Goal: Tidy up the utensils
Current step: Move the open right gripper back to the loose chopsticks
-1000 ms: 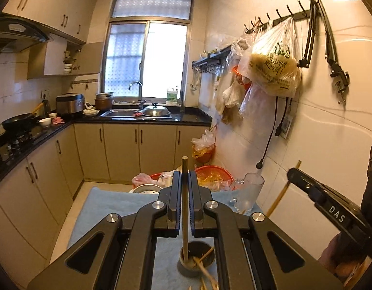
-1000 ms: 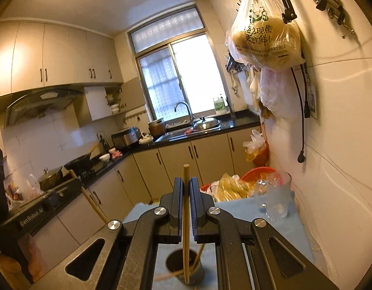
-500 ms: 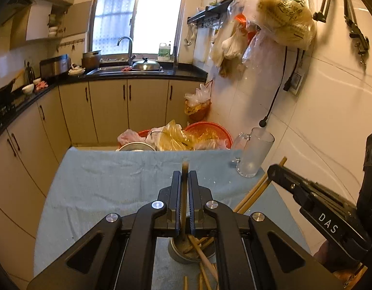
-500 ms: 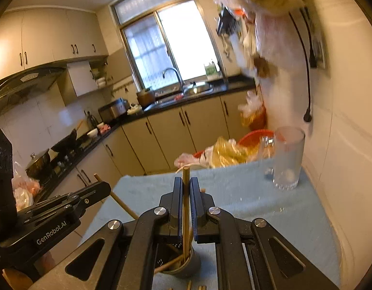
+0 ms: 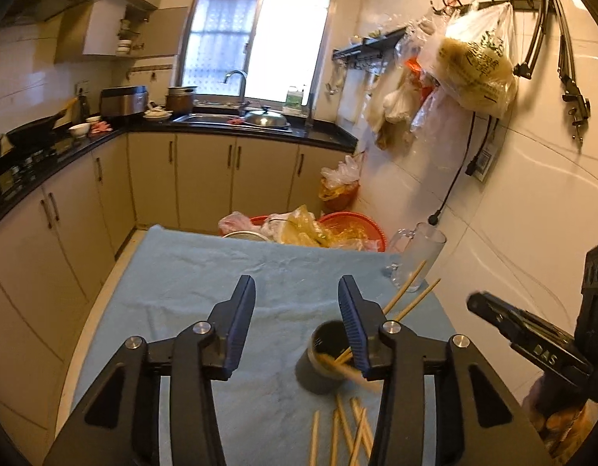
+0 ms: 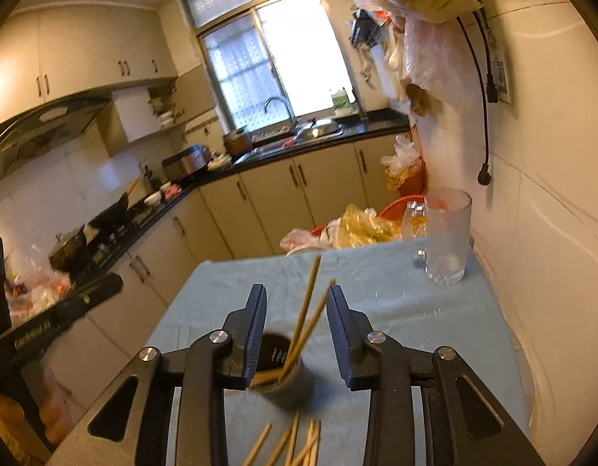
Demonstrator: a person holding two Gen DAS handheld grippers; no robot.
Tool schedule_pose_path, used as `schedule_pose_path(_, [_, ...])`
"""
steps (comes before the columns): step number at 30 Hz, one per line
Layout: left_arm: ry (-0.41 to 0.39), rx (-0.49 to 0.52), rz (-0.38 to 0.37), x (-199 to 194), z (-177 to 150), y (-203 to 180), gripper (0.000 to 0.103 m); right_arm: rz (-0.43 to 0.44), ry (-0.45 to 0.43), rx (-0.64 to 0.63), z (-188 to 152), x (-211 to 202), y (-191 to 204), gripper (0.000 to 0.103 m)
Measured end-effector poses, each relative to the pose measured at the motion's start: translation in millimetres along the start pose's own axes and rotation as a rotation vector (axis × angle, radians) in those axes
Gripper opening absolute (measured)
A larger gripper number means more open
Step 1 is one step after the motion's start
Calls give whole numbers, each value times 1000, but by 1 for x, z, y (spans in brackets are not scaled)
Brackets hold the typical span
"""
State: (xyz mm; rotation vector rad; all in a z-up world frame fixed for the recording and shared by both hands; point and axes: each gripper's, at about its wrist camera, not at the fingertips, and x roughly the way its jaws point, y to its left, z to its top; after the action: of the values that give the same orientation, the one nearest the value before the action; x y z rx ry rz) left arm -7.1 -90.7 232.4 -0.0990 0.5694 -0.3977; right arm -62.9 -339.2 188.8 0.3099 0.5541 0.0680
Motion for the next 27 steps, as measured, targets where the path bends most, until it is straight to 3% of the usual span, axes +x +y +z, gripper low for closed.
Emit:
schedule_pose_path(10, [125, -95, 27, -11, -68, 44, 46, 59, 234, -125, -82, 4, 20, 35])
schedule_pose_path(18, [347, -83, -34, 36, -148, 33, 46, -9, 486, -205, -157, 18, -7, 35])
schedule_pose_path(24, [429, -2, -50, 68, -178, 5, 45, -61, 542, -170, -171, 16, -35, 35])
schedule_pose_path(27, [455, 39, -41, 83, -187, -7, 37, -46, 554, -124, -179, 27, -37, 35])
